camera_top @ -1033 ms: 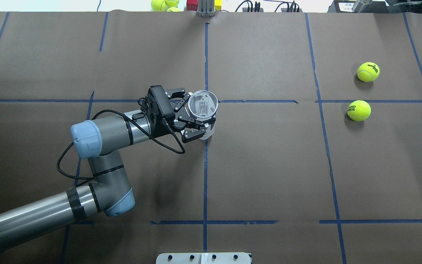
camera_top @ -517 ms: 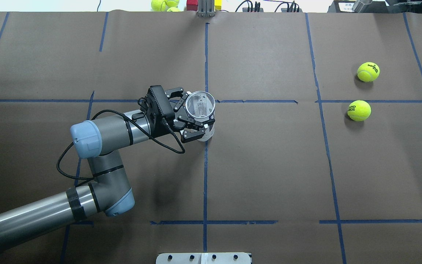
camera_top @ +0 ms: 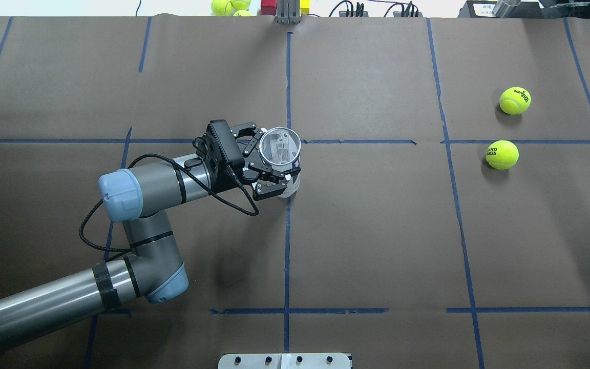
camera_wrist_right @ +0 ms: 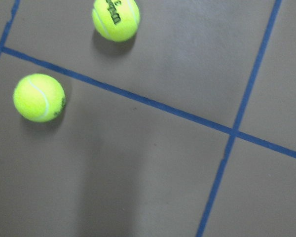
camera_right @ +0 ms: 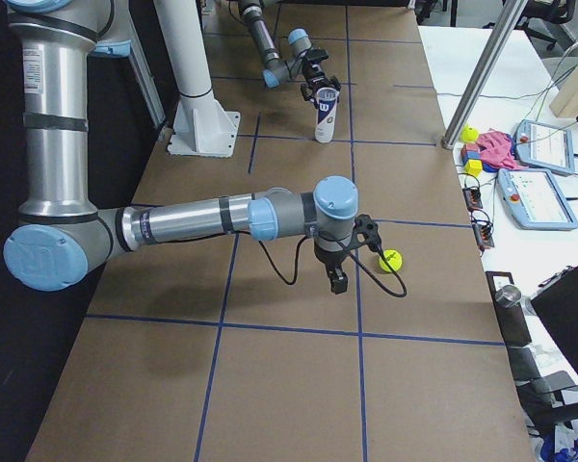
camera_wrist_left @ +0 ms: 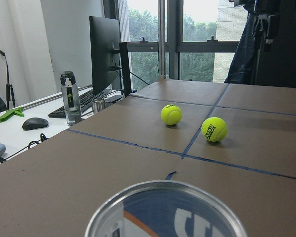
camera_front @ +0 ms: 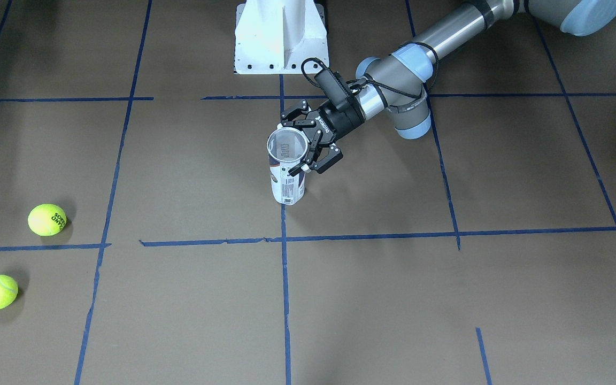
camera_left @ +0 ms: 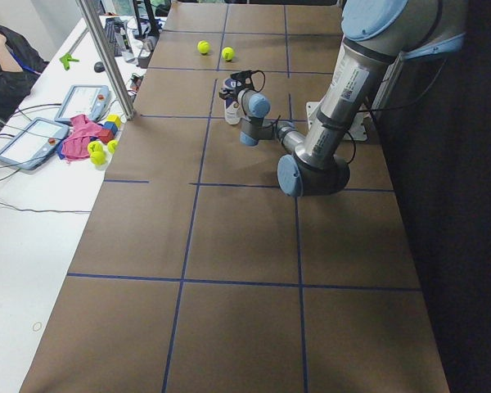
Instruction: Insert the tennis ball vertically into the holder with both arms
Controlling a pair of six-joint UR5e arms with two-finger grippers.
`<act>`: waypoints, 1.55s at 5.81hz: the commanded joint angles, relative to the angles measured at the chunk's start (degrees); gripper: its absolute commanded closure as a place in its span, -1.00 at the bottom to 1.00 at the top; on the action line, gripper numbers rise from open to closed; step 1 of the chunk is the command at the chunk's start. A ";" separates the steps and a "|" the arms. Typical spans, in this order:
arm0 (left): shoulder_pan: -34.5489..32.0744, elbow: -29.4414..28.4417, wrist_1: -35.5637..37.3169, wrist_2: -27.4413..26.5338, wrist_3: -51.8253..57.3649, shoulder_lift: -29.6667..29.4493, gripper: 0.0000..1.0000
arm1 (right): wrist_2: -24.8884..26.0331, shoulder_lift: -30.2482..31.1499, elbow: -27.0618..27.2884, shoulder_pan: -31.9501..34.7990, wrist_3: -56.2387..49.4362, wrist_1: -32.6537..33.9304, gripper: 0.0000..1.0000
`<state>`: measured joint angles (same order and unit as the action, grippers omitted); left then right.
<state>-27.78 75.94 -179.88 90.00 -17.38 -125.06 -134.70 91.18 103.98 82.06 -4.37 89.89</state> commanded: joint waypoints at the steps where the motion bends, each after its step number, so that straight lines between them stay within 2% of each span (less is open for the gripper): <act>1: 0.01 0.00 0.06 0.00 -0.02 -0.01 -0.79 | 2.40 -5.29 1.14 -10.12 16.59 -4.25 -1.00; 2: 0.01 0.00 -0.03 0.00 -0.02 -0.01 -0.79 | 7.82 -5.92 0.79 -16.17 23.98 -9.85 -1.00; 3: -0.08 0.00 -0.03 -0.09 -0.02 -0.01 -0.79 | 12.22 -6.02 -2.52 -20.76 29.80 -17.74 -1.00; 4: 0.01 0.00 -0.03 -0.09 -0.02 -0.01 -0.79 | 12.70 -6.02 -7.78 -22.37 31.77 -26.52 -1.00; 9: 0.01 0.09 -0.12 0.00 -0.11 -0.01 -0.79 | 16.39 -8.30 -14.23 -28.09 31.79 -28.01 -1.00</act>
<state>-27.78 76.02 -179.98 89.94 -17.49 -125.07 -119.27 83.21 90.98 55.06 27.50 61.95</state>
